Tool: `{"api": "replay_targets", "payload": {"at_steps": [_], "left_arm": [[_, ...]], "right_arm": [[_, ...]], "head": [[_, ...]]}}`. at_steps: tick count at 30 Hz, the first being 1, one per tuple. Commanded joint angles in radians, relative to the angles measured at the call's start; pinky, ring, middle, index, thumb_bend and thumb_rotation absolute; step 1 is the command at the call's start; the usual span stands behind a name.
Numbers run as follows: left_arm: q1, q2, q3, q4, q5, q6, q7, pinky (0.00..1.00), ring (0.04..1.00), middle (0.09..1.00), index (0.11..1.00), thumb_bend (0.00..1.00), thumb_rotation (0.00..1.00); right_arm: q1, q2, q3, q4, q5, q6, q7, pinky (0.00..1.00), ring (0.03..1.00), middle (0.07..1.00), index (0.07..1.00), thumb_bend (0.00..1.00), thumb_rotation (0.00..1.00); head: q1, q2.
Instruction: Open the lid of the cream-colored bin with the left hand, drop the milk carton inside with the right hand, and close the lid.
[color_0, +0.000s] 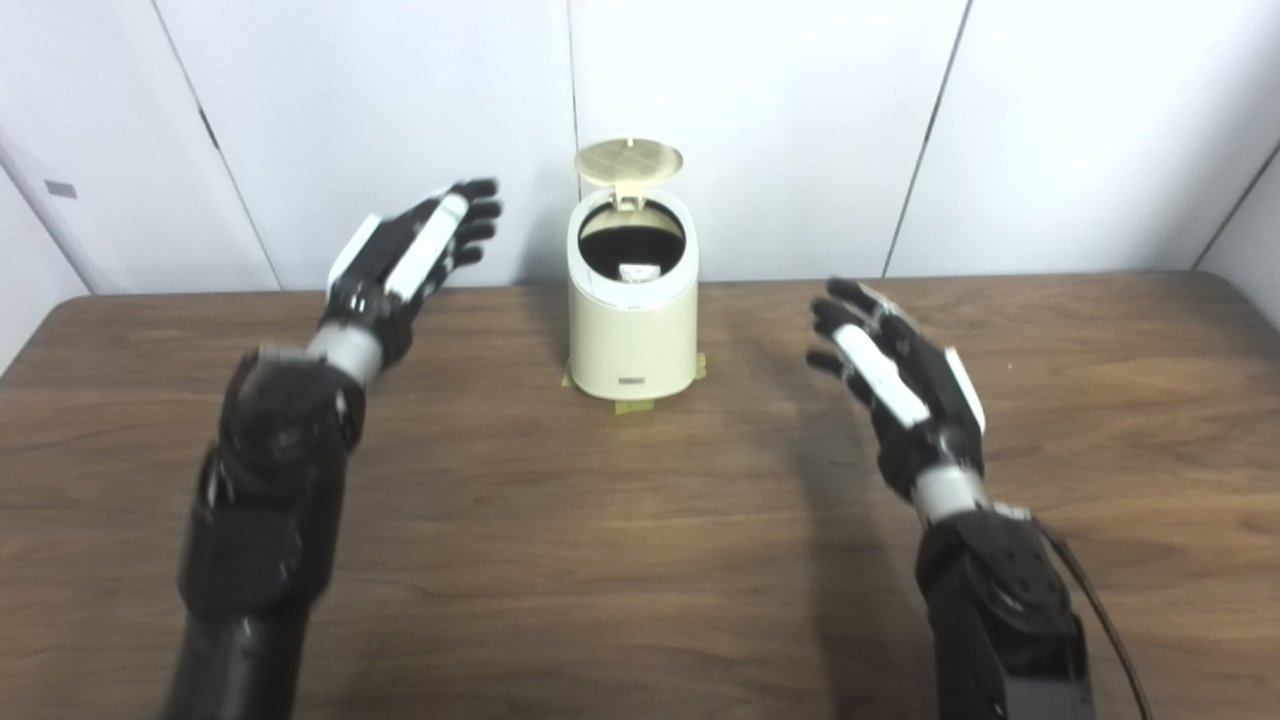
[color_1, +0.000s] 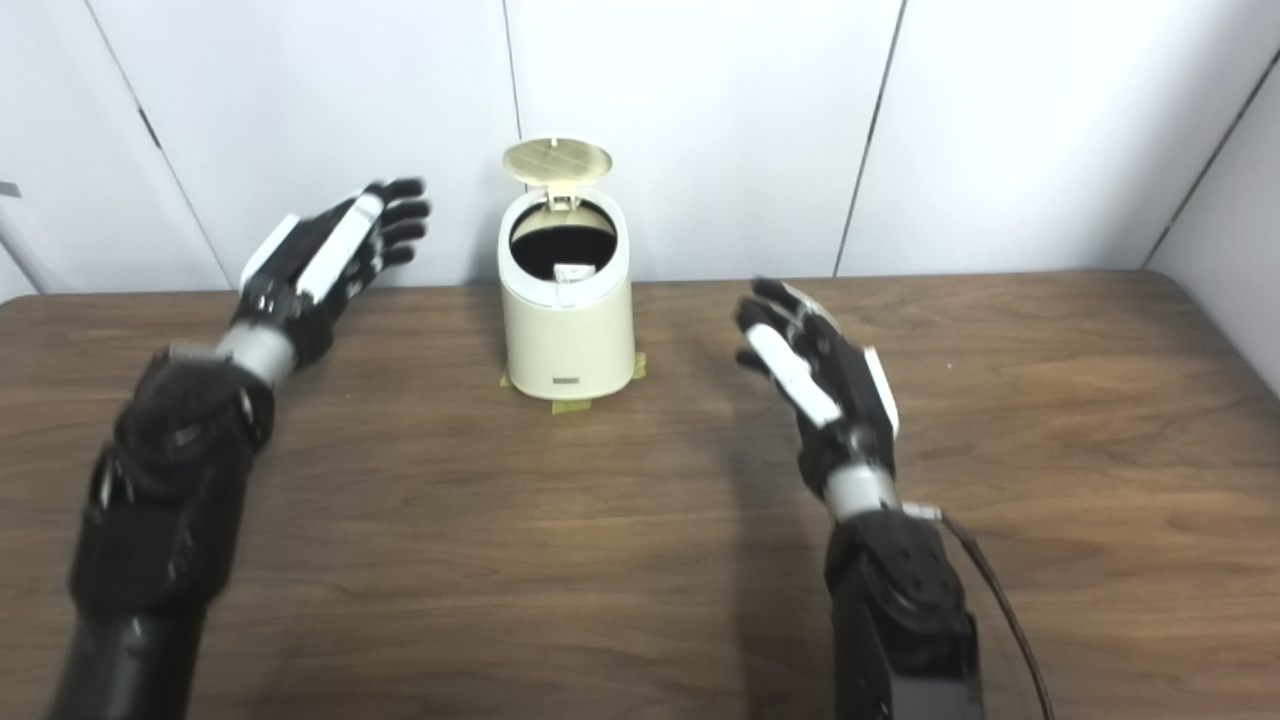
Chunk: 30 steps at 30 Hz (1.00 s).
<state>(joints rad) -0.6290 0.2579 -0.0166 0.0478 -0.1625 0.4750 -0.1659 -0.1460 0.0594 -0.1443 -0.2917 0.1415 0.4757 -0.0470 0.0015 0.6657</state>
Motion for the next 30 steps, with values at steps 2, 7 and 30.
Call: {"api": "replay_targets", "payload": {"at_steps": [2,7,30], "left_arm": [[-0.106,0.019,-0.035,0.035,-0.014,-0.005,-0.002,0.9,0.894,0.88,0.851,0.42,0.58],[-0.188,0.031,-0.086,0.109,0.029,-0.006,-0.024,0.89,0.899,0.887,0.86,0.4,0.67],[-0.341,0.04,-0.198,0.27,0.237,-0.162,-0.141,0.94,0.933,0.901,0.896,0.41,0.93]], "right_arm": [[0.006,0.007,0.016,-0.057,0.02,-0.008,-0.001,0.82,0.889,0.897,0.864,0.49,0.92],[0.045,-0.014,0.055,-0.035,-0.038,-0.074,-0.003,0.85,0.877,0.873,0.847,0.5,0.99],[0.095,-0.019,0.138,0.04,-0.156,-0.196,-0.02,0.69,0.771,0.776,0.808,0.49,1.0]], "head": [[0.005,-0.005],[0.012,-0.012],[0.023,-0.04]]}}
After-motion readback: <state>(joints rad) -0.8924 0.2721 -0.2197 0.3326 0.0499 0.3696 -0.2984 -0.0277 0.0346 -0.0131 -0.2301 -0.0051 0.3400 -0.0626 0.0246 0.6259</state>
